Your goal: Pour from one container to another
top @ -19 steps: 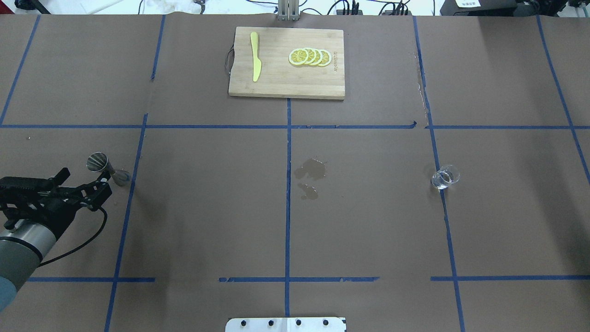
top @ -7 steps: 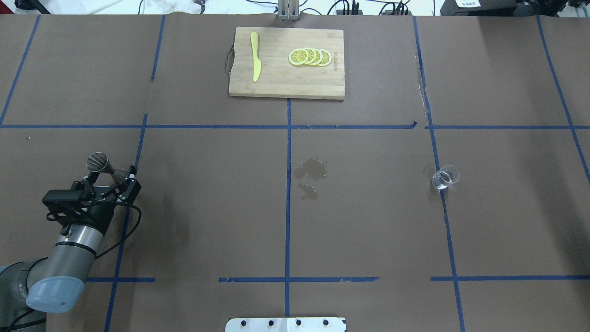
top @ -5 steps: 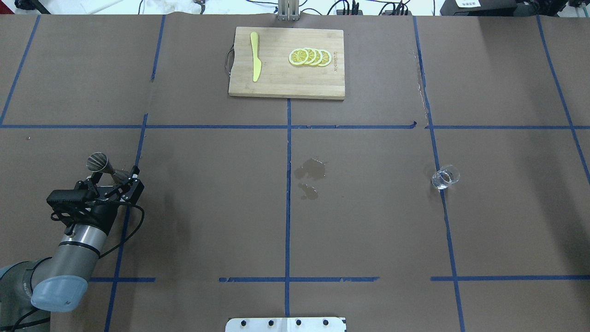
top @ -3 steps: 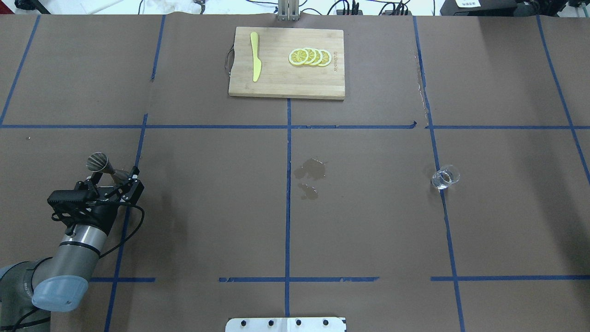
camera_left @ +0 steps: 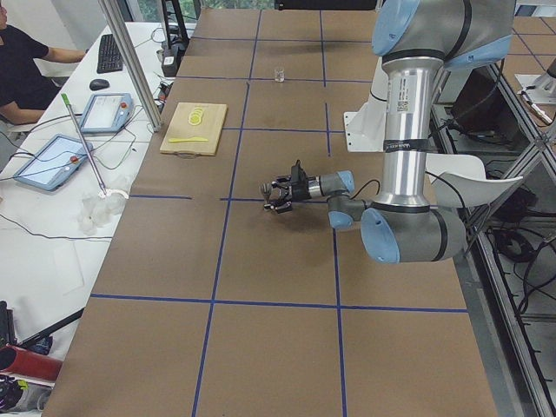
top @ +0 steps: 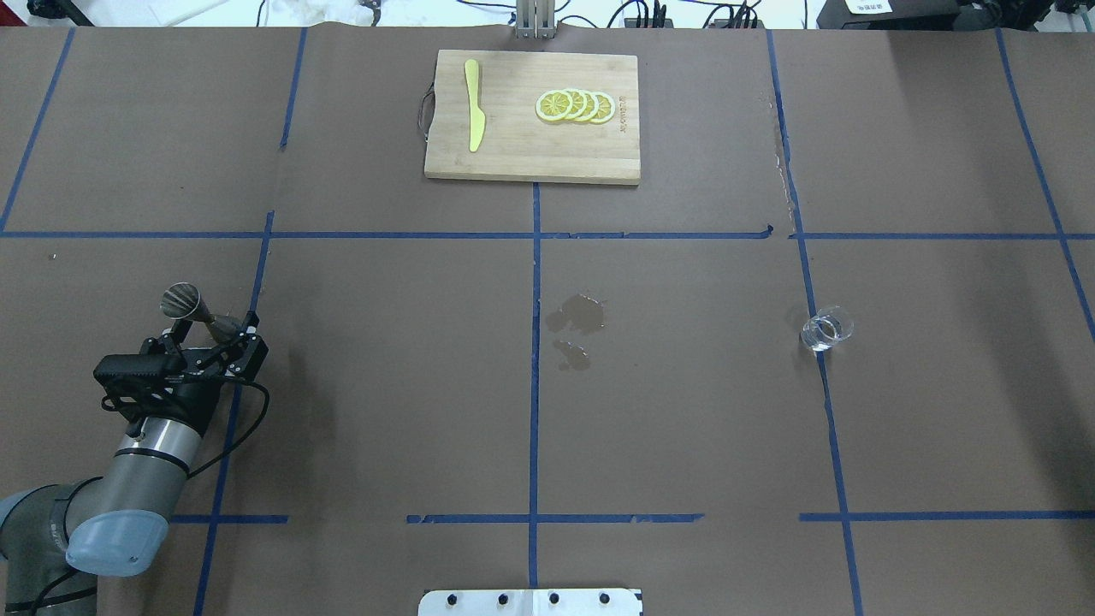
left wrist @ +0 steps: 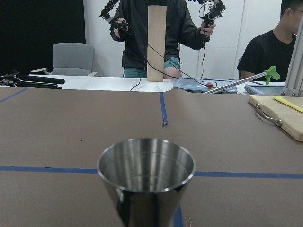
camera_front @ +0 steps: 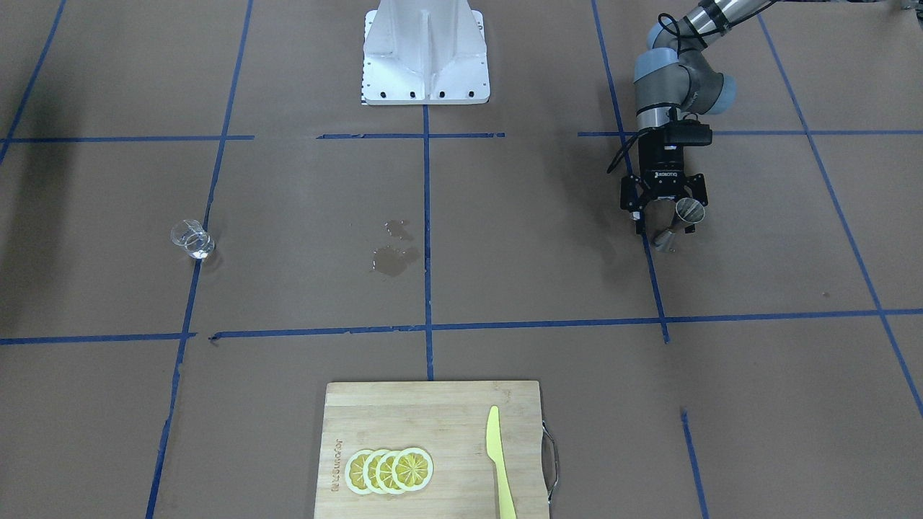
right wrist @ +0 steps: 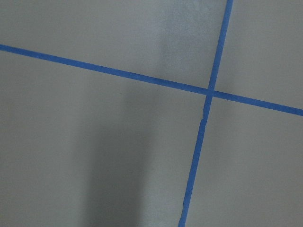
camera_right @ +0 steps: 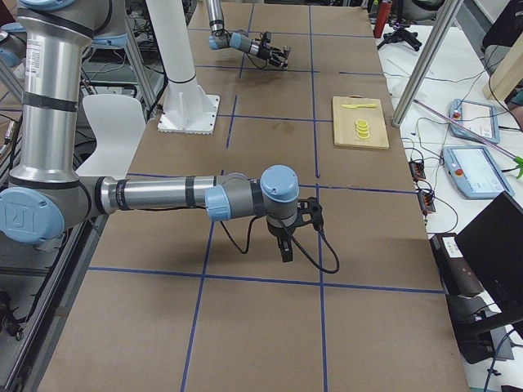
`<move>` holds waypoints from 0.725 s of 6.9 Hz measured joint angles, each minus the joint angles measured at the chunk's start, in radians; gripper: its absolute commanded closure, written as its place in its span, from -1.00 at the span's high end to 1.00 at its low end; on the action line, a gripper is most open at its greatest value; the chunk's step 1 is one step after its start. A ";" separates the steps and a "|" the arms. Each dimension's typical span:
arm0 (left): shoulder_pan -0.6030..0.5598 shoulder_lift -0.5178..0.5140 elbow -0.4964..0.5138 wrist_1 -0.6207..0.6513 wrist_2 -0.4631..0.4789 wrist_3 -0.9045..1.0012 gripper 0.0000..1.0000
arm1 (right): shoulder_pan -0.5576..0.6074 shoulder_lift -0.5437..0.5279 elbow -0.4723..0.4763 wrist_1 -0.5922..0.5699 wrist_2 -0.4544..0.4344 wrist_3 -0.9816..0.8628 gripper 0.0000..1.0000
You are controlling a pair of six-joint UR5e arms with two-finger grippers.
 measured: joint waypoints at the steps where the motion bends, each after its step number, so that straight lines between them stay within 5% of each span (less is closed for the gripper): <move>1: -0.001 0.000 0.000 -0.001 0.000 0.000 0.64 | 0.000 0.000 0.000 0.000 0.000 0.000 1.00; 5: -0.006 0.002 0.000 -0.001 0.000 0.000 0.48 | 0.000 0.000 0.000 0.000 0.000 0.000 1.00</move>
